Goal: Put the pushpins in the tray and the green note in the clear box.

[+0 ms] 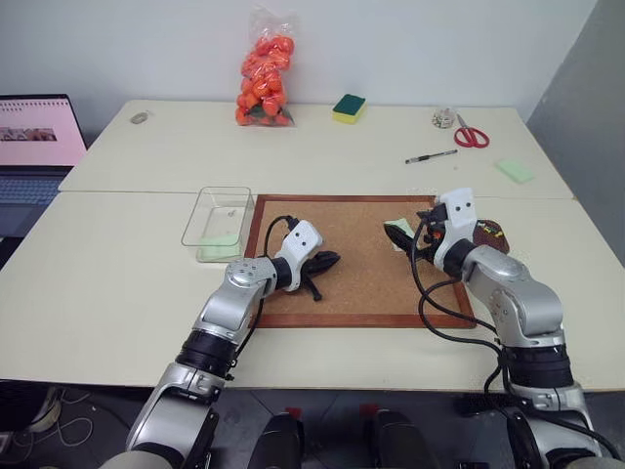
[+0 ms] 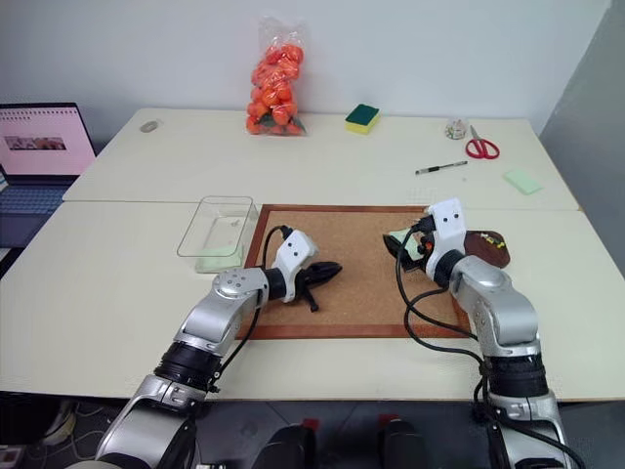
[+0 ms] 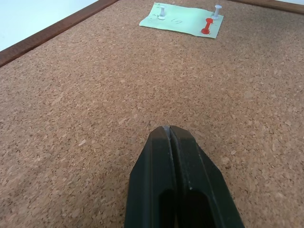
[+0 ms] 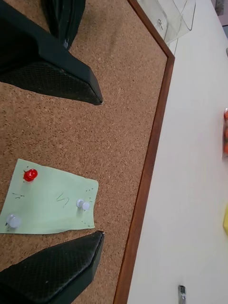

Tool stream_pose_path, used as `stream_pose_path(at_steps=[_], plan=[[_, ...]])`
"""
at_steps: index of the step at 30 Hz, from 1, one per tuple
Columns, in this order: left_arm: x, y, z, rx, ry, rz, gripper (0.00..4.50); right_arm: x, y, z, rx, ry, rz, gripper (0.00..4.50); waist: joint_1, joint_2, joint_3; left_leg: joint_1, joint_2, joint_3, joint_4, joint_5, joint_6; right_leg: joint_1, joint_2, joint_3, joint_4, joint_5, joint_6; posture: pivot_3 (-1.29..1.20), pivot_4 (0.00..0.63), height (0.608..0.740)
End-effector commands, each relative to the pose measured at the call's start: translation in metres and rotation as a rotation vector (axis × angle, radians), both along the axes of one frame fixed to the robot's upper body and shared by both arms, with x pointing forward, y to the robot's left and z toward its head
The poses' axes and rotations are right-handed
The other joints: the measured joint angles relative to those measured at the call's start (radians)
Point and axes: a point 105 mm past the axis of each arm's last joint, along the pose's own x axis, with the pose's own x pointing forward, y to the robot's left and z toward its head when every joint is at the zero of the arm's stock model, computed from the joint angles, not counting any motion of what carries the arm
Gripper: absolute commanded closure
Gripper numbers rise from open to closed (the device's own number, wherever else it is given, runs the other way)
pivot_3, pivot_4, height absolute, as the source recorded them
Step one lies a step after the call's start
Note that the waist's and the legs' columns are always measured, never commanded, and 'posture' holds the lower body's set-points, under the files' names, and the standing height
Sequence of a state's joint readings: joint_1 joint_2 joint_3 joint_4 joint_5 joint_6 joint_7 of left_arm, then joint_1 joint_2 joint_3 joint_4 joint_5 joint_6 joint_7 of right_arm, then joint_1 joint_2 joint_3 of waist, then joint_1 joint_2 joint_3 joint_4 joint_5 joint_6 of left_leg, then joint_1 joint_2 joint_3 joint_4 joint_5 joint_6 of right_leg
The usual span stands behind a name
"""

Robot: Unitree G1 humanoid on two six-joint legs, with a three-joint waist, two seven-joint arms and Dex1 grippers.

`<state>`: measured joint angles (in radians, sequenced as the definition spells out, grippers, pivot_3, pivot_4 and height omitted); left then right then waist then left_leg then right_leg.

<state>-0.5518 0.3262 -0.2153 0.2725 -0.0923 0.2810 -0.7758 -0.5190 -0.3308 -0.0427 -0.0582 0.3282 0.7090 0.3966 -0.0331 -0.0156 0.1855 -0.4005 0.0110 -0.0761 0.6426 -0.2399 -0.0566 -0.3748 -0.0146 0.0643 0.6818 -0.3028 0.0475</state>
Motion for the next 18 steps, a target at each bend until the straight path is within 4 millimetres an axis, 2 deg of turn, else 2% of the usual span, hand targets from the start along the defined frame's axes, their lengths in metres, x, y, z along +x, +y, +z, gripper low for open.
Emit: stream_pose_path(at_steps=[1,8,18], plan=[[-0.006,-0.007,-0.001,-0.009,0.009,-0.02,4.44,0.01,0.003,0.007,-0.018,-0.023,0.02,0.0,0.0,0.0,0.0,0.0,0.0,0.0,0.0,0.0,0.0,0.0,0.0,0.0,0.0,0.0,0.0,0.0,0.15,0.74],[-0.006,-0.012,0.006,-0.028,0.001,-0.021,4.44,0.022,0.004,-0.003,-0.039,0.022,0.038,0.0,0.0,0.0,0.0,0.0,0.0,0.0,0.0,0.0,0.0,0.0,0.0,0.0,0.0,0.0,0.0,0.0,0.15,0.74],[-0.011,-0.015,0.004,-0.032,0.005,-0.027,4.44,0.031,0.002,-0.013,-0.062,0.044,0.038,0.0,0.0,0.0,0.0,0.0,0.0,0.0,0.0,0.0,0.0,0.0,0.0,0.0,0.0,0.0,0.0,0.0,0.15,0.74]])
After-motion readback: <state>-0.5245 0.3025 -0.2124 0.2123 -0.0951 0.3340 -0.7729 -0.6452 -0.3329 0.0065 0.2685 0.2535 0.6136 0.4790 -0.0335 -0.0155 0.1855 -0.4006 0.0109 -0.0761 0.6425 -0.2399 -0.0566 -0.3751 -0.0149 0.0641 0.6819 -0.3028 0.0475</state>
